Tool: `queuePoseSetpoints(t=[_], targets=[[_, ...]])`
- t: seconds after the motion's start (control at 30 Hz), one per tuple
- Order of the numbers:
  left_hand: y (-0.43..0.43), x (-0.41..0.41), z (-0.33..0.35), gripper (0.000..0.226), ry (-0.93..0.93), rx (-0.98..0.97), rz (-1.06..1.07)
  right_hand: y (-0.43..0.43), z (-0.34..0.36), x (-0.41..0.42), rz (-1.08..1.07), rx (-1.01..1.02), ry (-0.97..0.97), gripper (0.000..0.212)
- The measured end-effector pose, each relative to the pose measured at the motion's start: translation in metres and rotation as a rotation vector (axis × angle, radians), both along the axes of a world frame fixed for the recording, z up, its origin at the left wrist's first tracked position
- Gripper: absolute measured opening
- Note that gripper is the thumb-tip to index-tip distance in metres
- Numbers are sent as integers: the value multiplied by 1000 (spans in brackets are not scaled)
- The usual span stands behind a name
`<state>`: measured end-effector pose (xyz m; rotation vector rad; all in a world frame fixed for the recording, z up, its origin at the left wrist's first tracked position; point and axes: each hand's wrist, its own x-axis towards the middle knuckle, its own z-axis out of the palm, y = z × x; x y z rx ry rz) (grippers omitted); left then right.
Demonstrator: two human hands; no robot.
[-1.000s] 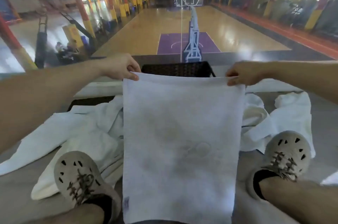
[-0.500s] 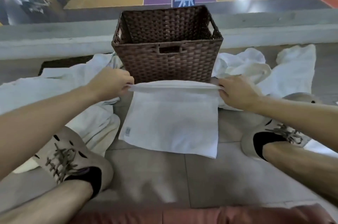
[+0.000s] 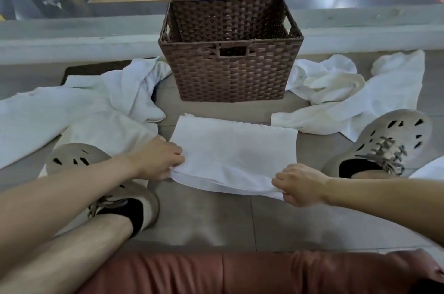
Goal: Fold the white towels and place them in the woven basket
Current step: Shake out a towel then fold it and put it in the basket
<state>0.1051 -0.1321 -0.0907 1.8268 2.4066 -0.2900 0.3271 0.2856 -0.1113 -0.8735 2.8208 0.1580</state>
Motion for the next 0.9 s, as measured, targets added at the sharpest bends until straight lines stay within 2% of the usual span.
queuePoseSetpoints(t=[0.07, 0.13, 0.17, 0.2, 0.27, 0.33, 0.37, 0.43, 0.5, 0.6, 0.67, 0.8, 0.9], targets=[[-2, 10, -5, 21, -85, -98, 31, -3, 5, 0, -16, 64, -211, 24], [-1, 24, -9, 24, -201, -307, 96, -8, 16, -2, -154, 113, -494, 49], [2, 26, -9, 30, -288, -375, 170, -9, 19, -7, -229, 78, -530, 55], [9, 23, -5, 37, -398, -382, 282, -9, 22, -17, -301, 22, -481, 56], [32, 0, 3, 42, -530, -285, 459, 4, 27, -51, -453, -84, -256, 43], [58, -36, 10, 25, -463, -131, 567, 24, 32, -90, -584, -158, -115, 27], [70, -55, 12, 19, -376, -47, 597, 33, 36, -109, -630, -156, -108, 30], [94, -87, 5, 35, -272, 38, 626, 47, 31, -139, -679, -83, -193, 51], [113, -110, -9, 57, -332, 10, 649, 50, 21, -157, -725, -7, -309, 66], [130, -131, -32, 84, -498, -169, 665, 49, 6, -168, -737, 30, -446, 64], [131, -138, -41, 81, -483, -270, 668, 51, 2, -172, -755, 22, -492, 59], [129, -140, -29, 56, -502, -338, 649, 54, 1, -173, -801, -21, -583, 47], [123, -132, -1, 51, -536, -298, 631, 56, 9, -167, -870, -112, -624, 57]])
